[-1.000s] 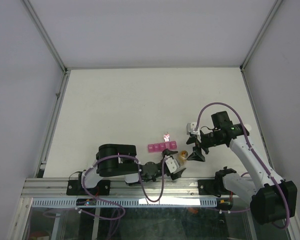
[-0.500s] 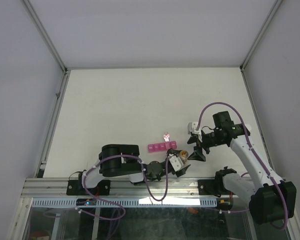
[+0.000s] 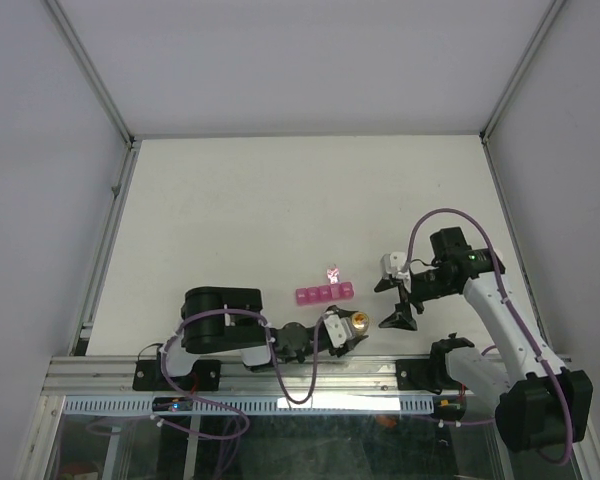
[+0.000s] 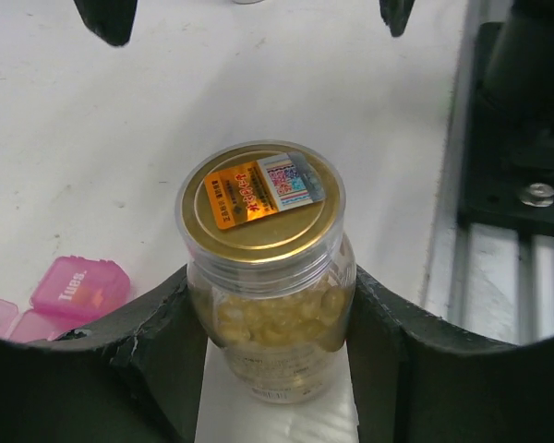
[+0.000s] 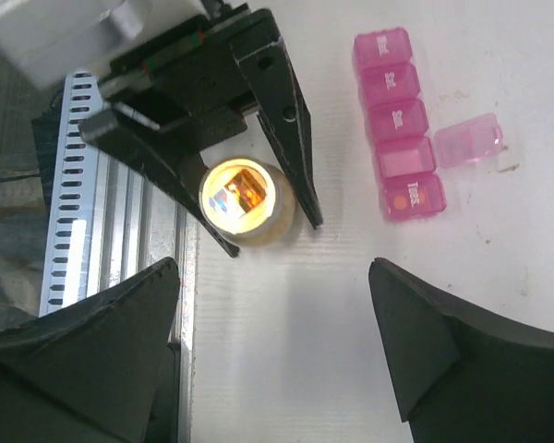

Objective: Sort the pills into containers

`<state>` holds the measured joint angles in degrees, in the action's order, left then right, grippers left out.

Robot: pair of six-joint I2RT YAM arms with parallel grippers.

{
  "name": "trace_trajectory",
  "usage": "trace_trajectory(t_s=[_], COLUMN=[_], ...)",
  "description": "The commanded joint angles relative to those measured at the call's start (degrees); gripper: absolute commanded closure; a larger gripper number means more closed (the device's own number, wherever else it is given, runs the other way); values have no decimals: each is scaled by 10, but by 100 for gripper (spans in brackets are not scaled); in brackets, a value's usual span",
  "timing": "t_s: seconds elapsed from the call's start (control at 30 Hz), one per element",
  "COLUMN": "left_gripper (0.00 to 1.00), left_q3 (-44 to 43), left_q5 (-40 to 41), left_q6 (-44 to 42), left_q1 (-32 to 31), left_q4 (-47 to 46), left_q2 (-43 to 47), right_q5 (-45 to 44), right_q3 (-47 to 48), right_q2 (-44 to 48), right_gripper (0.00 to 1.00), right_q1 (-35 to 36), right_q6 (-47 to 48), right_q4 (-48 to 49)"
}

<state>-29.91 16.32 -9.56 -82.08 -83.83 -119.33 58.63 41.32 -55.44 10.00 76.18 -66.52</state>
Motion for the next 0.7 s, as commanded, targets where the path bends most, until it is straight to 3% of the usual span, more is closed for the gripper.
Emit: trace_trajectory(t_s=[0.0,0.13,0.33,0.5,0.67], left_gripper=[95,99,100,100,100], left_q3=[52,39,-44,-62,-72], left_q5=[-125,-226,-258,-272,-275], left_q6=[69,152,195,203,196], left_q1=[21,53,74,88,87], left_q4=[-108,77,331,373,389], left_q2=[105,188,239,248,256], right_q5=[58,68,23,-9,-46], right_q3=[52,91,110,144,122], right_q2=[39,52,82,55,45], right_gripper=[11,10,12,15,16], right_q1=[-2,25,84,113,133], right_q6=[107,27,-153,-188,-231], right_q4=[-78,-73,16,-18,19])
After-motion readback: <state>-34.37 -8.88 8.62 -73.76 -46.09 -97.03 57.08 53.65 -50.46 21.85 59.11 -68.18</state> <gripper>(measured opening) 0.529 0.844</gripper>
